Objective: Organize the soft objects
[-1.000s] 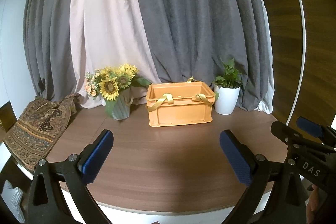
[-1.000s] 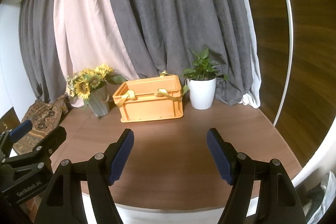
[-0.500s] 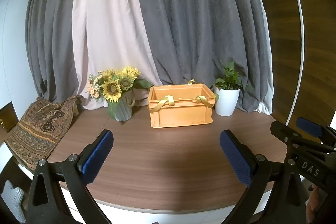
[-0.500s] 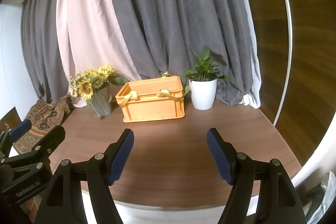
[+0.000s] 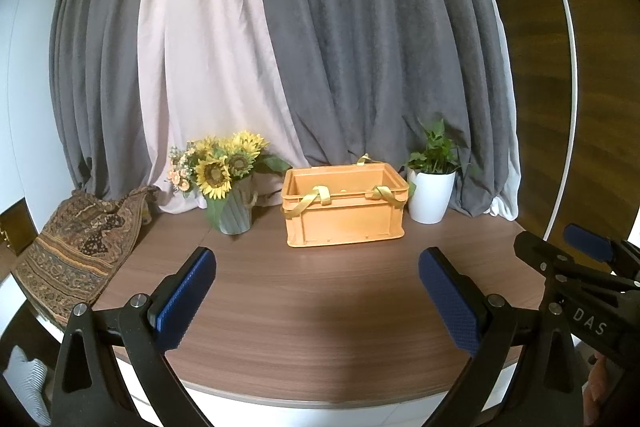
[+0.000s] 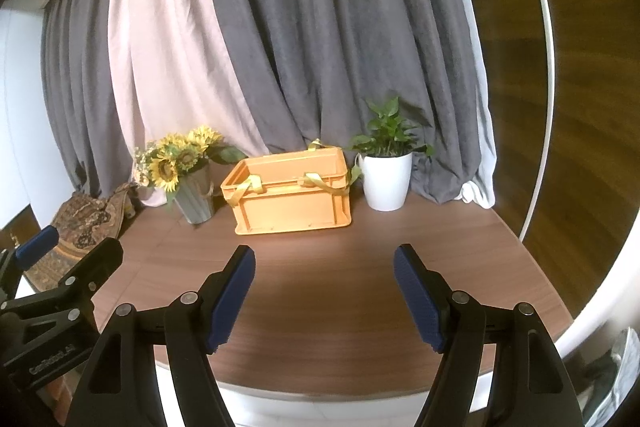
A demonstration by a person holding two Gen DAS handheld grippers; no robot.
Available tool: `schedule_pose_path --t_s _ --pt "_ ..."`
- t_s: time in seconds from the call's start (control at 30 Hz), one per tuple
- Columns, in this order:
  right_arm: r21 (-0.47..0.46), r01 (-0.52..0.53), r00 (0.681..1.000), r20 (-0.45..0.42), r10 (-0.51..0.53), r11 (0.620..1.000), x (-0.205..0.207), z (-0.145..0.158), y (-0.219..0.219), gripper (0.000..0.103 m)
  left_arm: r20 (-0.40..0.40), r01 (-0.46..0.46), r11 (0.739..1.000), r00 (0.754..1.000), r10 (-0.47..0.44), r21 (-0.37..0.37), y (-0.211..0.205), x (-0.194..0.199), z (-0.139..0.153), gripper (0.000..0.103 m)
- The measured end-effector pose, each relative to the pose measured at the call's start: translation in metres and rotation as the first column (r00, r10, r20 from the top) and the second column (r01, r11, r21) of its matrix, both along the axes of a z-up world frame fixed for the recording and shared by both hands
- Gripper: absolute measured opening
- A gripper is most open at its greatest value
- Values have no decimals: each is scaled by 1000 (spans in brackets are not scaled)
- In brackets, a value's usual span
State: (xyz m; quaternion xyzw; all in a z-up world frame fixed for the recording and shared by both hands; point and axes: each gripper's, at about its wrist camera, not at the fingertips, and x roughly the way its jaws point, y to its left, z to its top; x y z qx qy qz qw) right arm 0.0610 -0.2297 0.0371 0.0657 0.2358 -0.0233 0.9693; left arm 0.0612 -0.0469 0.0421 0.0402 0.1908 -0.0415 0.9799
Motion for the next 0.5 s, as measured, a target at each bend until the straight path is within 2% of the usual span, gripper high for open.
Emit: schedule_pose_path --t_s 0.5 --pt "3 5 1000 -3 -5 1000 -1 0 -2 73 -3 -1 1000 1000 1 3 -2 2 4 103"
